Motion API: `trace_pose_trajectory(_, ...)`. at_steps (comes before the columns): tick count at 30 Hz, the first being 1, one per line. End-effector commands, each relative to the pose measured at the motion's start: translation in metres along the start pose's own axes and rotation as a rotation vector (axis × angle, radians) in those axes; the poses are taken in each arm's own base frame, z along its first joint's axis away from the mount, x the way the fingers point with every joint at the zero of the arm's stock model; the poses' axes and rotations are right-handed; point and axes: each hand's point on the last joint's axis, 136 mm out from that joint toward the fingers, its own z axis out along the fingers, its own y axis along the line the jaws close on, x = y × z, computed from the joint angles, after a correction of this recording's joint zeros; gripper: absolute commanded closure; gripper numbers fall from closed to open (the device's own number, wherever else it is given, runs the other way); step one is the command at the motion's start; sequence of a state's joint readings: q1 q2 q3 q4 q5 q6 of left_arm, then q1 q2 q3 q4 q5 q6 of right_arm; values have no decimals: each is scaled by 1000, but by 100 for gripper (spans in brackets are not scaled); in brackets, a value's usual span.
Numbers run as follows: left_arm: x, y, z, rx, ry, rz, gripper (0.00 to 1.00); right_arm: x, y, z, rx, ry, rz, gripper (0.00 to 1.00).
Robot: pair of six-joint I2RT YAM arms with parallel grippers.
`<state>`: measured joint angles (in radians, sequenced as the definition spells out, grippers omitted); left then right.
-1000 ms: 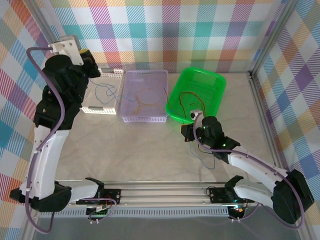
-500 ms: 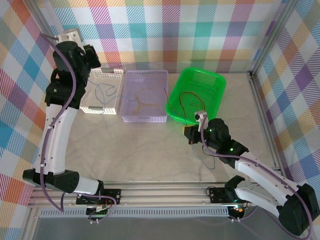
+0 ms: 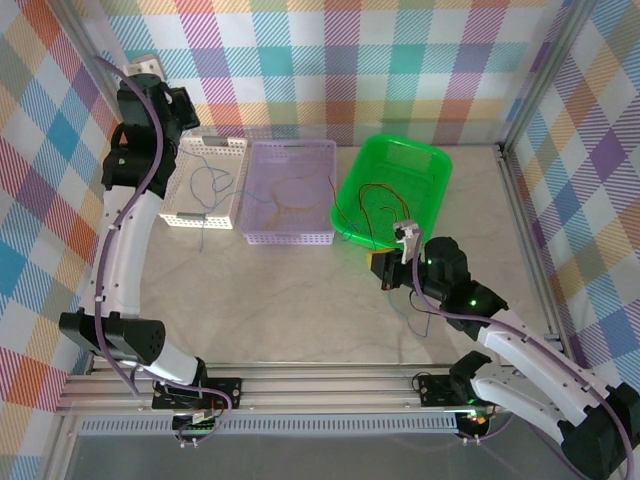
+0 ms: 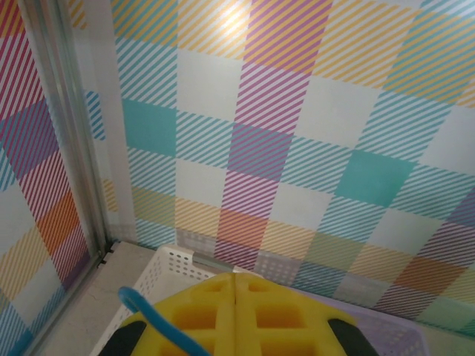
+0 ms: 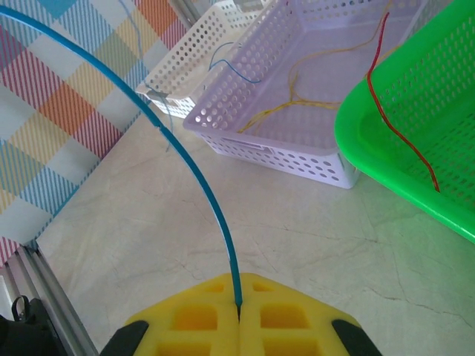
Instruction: Untangle the cables
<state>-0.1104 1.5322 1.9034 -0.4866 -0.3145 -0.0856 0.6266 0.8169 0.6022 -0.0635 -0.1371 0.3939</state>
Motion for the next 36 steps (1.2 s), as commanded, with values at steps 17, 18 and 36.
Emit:
trace_pose_trajectory(17,-94,2,-16,41,-209,-129,100,-17,18,-9,-67,-32,-22,100)
trace_pose_trajectory(18,-104,1,-24,55,-232,-142,100,-18,19,-7,-72,-30,-21,100)
trace_pose_trajectory(36,-148,-16,-4,107,-378,-173,100,-26,28,11,-117,-3,-18,100)
